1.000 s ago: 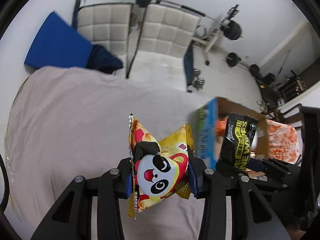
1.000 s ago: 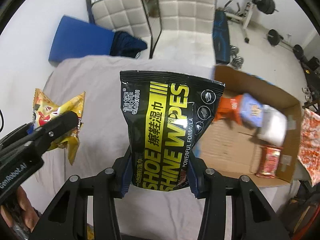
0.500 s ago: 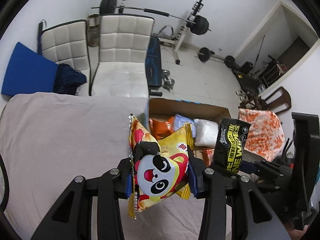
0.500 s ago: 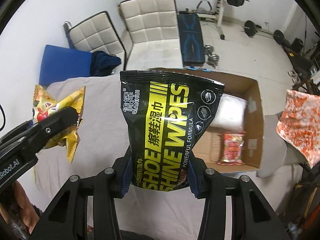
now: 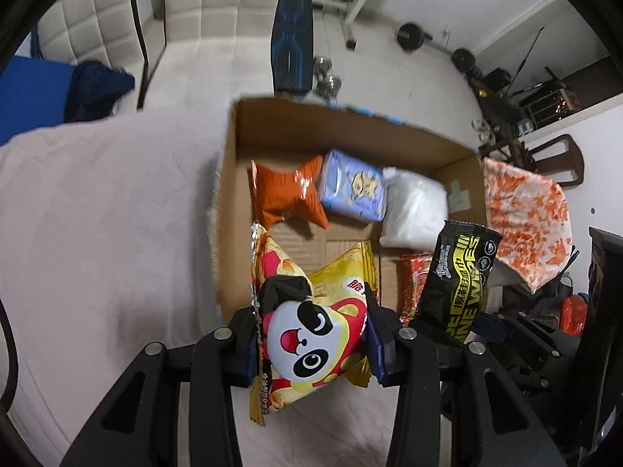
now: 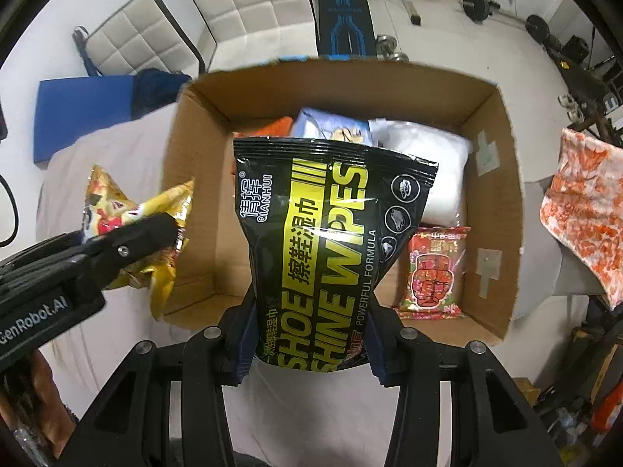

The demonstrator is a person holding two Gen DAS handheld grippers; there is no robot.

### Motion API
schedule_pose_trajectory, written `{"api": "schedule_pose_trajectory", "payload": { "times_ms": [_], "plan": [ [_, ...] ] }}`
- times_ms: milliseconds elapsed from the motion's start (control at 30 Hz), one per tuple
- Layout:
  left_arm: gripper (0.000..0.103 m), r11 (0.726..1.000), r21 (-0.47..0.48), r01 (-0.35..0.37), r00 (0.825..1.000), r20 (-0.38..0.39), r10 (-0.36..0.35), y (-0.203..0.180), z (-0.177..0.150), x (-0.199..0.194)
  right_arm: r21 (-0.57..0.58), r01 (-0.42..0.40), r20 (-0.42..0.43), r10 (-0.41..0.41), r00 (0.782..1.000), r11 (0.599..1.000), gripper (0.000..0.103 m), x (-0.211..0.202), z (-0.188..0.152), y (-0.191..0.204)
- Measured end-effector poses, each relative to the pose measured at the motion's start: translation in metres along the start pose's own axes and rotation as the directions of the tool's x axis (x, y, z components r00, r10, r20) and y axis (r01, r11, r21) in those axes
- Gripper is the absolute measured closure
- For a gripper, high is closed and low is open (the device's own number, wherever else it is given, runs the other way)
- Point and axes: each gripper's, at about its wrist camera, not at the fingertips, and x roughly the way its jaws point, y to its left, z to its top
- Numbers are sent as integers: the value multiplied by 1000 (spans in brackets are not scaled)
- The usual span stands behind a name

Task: Organize soft objects
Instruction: 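Carry the black pack with the right tool while the left tool carries the panda bag into the box, then open both tools to release the black pack and panda bag in the box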

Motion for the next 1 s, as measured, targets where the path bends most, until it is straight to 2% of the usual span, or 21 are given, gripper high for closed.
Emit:
{"api": "schedule_pose_trajectory", "payload": {
  "times_ms": [333,567,700,800,1000],
  "plan": [
    [63,999,-34,-26,991,-135,22,8,11,71,11,7,-75,-6,997,1000,53,65,22,-17],
    [62,997,-39,-68,980,-189,60,5,10,96,10,24,-125,-23,992,1000,51,99,28,-24],
    [60,996,-30,-87,979,-189,80,0,8,99,20,23,-147,-19,989,1000,49,113,28,-30],
    [50,995,-13,-101,980,-176,97,-6,5,94,27,25,-149,-21,989,999,49,117,29,-33],
    [49,991,17,-131,985,-113,132,-20,-4,70,34,35,-127,-30,991,999,44,107,24,-40]
  ]
}}
